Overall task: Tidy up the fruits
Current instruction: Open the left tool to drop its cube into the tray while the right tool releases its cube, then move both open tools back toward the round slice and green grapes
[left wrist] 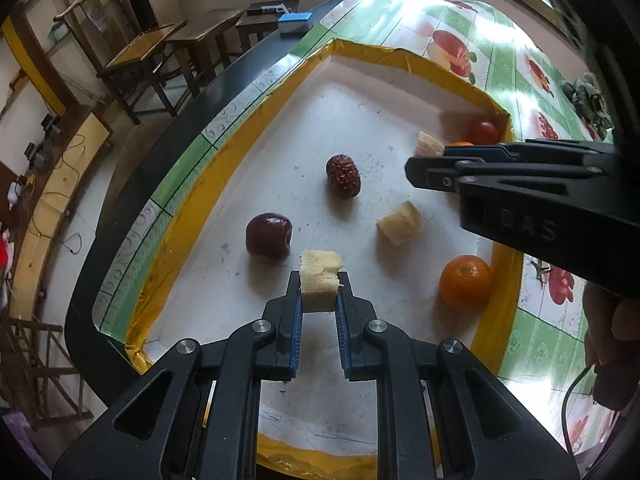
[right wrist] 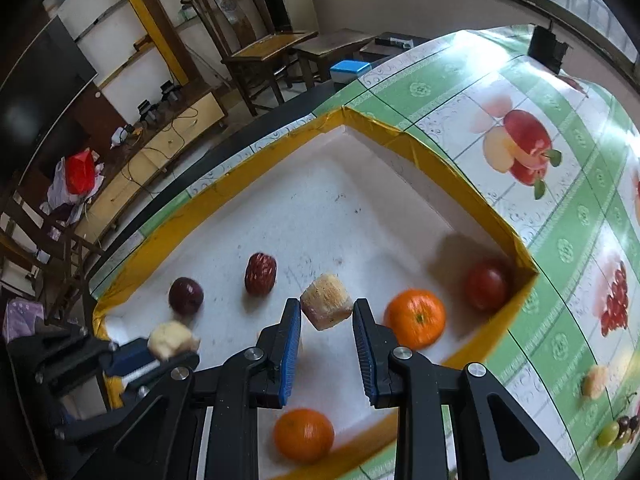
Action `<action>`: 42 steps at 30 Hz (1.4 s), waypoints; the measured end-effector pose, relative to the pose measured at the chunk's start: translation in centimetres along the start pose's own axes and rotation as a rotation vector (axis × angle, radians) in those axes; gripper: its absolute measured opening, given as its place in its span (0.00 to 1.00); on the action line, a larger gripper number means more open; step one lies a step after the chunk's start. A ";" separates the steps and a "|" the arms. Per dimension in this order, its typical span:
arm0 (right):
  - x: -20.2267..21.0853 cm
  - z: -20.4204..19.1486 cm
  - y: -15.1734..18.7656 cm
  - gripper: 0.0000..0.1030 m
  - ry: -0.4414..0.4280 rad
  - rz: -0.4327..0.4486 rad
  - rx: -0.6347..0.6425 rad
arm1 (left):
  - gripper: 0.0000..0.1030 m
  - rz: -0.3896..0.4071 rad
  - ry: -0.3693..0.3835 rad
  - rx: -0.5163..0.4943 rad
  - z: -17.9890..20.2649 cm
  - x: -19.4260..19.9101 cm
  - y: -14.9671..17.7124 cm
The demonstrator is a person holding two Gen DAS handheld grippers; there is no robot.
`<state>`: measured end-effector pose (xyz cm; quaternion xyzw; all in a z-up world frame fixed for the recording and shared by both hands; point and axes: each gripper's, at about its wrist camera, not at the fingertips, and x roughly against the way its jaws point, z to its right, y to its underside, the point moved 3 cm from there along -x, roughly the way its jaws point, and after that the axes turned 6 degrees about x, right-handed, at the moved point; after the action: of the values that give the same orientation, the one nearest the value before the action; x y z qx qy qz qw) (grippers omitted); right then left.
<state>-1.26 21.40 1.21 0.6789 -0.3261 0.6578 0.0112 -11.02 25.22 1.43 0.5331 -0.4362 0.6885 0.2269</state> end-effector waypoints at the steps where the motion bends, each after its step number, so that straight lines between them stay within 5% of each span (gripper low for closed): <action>1: -0.4 -0.1 -0.2 0.25 0.000 -0.009 0.005 | 0.14 -0.004 0.001 0.005 -0.1 -0.1 0.0; 10: -2.2 0.3 -0.5 0.25 -0.034 -0.011 -0.036 | 0.18 -0.040 0.003 0.028 -0.6 -1.2 -0.1; 16: -0.4 0.6 0.1 0.26 -0.042 0.028 -0.056 | 0.52 -0.013 -0.004 0.034 -0.3 -0.6 -0.6; 26: 5.3 3.3 2.8 0.29 0.003 0.106 -0.130 | 0.52 0.059 -0.006 -0.033 2.8 1.6 -2.2; 42: 12.7 13.2 13.2 0.31 0.153 0.152 -0.422 | 0.52 0.092 0.121 -0.280 16.1 3.1 -2.5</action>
<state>3.40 -0.34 5.42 0.5832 -0.5048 0.6235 0.1280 -1.50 12.49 5.99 0.4333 -0.5373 0.6616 0.2930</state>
